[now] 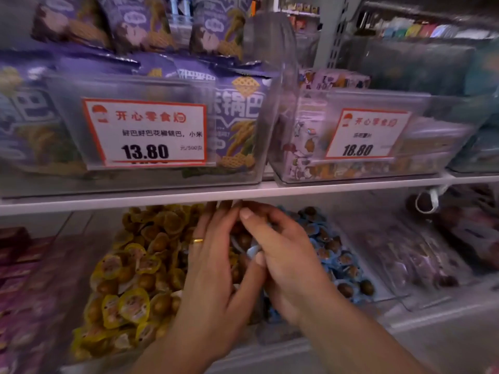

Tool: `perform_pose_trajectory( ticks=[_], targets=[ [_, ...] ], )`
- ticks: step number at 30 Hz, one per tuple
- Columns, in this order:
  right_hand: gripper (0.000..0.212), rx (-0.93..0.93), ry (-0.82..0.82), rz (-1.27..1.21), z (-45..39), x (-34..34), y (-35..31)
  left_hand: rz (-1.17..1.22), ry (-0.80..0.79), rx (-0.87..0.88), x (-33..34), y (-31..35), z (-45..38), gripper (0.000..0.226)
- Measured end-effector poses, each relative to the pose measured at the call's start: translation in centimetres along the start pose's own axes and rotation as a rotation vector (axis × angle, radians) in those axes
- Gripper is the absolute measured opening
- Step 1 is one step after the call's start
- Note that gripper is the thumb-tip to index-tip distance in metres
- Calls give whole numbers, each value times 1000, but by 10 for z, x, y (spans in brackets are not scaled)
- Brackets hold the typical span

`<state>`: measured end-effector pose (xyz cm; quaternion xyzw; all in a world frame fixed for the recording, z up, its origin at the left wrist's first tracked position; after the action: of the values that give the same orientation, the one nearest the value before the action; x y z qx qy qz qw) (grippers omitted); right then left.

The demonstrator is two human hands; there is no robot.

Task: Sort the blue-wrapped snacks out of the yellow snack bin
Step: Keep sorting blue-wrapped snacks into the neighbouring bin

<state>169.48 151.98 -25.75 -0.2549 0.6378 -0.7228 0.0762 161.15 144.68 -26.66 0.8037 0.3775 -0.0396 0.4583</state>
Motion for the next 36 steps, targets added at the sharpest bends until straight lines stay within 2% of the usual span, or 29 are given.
perform_pose_trajectory(
  ticks=[2, 4, 6, 8, 10, 12, 14, 16, 19, 21, 24, 26, 28, 31, 32, 34, 36],
  targets=[
    [7, -31, 92, 4, -12, -24, -10, 55, -17, -34, 3, -6, -1, 62],
    [13, -34, 203, 53, -33, -54, -20, 69, -51, -73, -1, -20, -4, 51],
    [21, 2, 299, 94, -59, -81, -25, -15, -64, -71, -8, -38, -8, 33],
    [23, 85, 326, 171, -83, -104, -20, -118, -91, -91, -14, -55, -11, 22],
    [34, 173, 329, 310, -99, -122, -11, -264, -194, -117, -19, -73, -8, 21],
    [39, 186, 368, 416, -105, -134, -5, -499, -382, -120, -22, -92, 0, 35],
    [29, 51, 399, 546, -104, -136, -8, -645, -556, -149, -28, -106, 5, 56],
    [20, -157, 417, 643, -93, -124, -17, -687, -622, -185, -34, -112, 6, 66],
    [17, -397, 331, 642, -58, -82, -24, -775, -599, -164, -41, -109, 4, 61],
    [19, -505, 174, 680, -30, -43, -20, -788, -584, -165, -49, -104, 6, 53],
    [31, -358, -122, 805, -10, 17, 11, -779, -538, -169, -64, -99, 13, 51],
    [40, -217, -228, 985, -23, 52, 38, -755, -523, -172, -69, -97, 19, 59],
    [38, -120, -151, 1093, -56, 71, 58, -739, -522, -169, -70, -98, 24, 61],
    [42, 26, 48, 1281, -106, 68, 76, -691, -479, -165, -71, -102, 30, 50],
    [42, 62, 75, 1272, -119, 63, 83, -676, -465, -168, -72, -103, 31, 49],
    [42, 136, 98, 1064, -136, 57, 94, -662, -425, -187, -77, -107, 33, 49],
    [42, 146, 74, 1061, -149, 59, 96, -666, -375, -227, -82, -111, 34, 51]
  ],
)
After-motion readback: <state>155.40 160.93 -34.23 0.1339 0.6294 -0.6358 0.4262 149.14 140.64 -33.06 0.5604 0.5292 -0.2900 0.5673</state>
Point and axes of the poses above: each hand's wrist, its own z-axis away from the middle knuckle, its own x-axis out of the palm, y = z × x, the point moved 4 cm from there along -z, towards the middle knuckle, and after that the axes turned 3 degrees about z, right-handed, at the moved point
